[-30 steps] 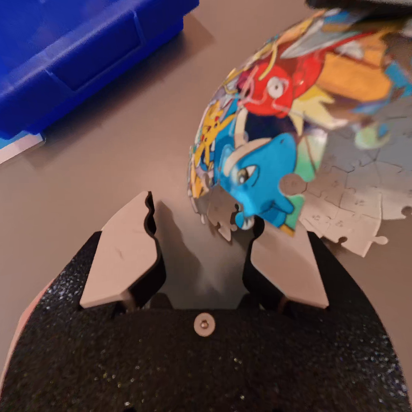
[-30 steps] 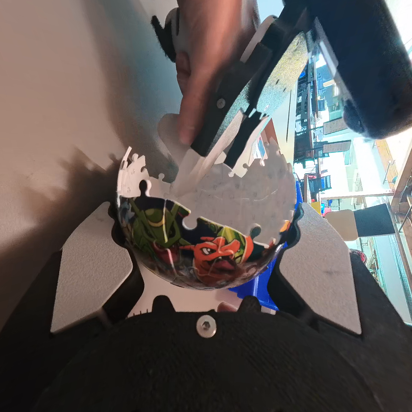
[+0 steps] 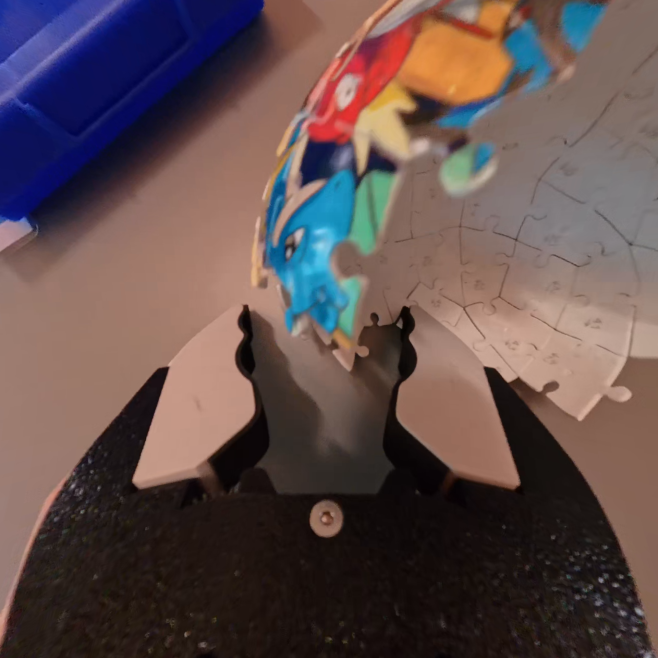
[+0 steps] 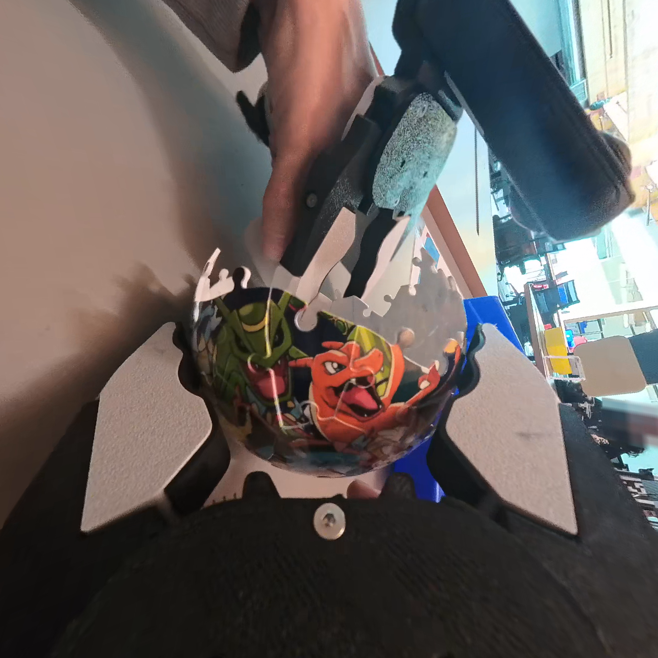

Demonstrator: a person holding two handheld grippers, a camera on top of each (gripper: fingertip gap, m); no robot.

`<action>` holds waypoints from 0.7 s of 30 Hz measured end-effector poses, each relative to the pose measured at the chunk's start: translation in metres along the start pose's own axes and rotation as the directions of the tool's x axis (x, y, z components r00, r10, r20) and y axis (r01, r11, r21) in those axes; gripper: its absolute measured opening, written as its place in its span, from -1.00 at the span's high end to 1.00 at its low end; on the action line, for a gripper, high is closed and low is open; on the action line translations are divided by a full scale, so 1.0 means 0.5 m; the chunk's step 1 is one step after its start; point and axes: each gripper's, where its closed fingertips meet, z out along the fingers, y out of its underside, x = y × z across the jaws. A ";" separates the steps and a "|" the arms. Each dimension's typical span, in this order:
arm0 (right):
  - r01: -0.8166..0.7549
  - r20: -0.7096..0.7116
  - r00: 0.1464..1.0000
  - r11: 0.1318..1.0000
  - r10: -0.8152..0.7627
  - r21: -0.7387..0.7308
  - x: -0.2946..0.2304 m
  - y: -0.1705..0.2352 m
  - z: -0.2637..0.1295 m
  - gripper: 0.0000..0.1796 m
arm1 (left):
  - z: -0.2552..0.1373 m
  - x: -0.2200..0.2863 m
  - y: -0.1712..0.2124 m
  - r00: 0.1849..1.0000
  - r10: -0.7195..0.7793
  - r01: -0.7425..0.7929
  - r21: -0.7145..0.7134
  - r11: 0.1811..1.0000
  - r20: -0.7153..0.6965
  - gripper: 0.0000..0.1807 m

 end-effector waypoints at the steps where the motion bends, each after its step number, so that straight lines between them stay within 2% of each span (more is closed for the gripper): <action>1: -0.002 0.000 1.000 1.000 0.002 -0.004 0.001 0.002 -0.001 -0.58 | -0.001 0.001 0.001 1.000 -0.025 0.025 0.013 1.000 -0.008 0.14; 5: -0.006 -0.003 1.000 1.000 0.006 -0.008 0.003 0.006 -0.001 -0.58 | -0.004 0.005 -0.012 0.993 -0.107 0.113 0.115 0.987 -0.055 0.09; 9: 0.003 -0.006 1.000 1.000 -0.003 -0.006 0.003 0.001 0.001 -0.58 | 0.005 0.000 -0.008 0.994 -0.102 0.106 0.104 0.989 -0.040 0.04; 13: 0.004 -0.009 1.000 1.000 -0.004 -0.009 0.005 0.002 0.003 -0.58 | 0.009 -0.011 -0.004 0.999 -0.054 0.054 0.060 0.997 -0.004 0.13; 21: 0.010 -0.020 1.000 1.000 -0.010 -0.019 0.008 0.006 0.003 -0.58 | 0.004 -0.019 -0.009 0.995 -0.100 0.100 0.086 0.991 -0.003 0.01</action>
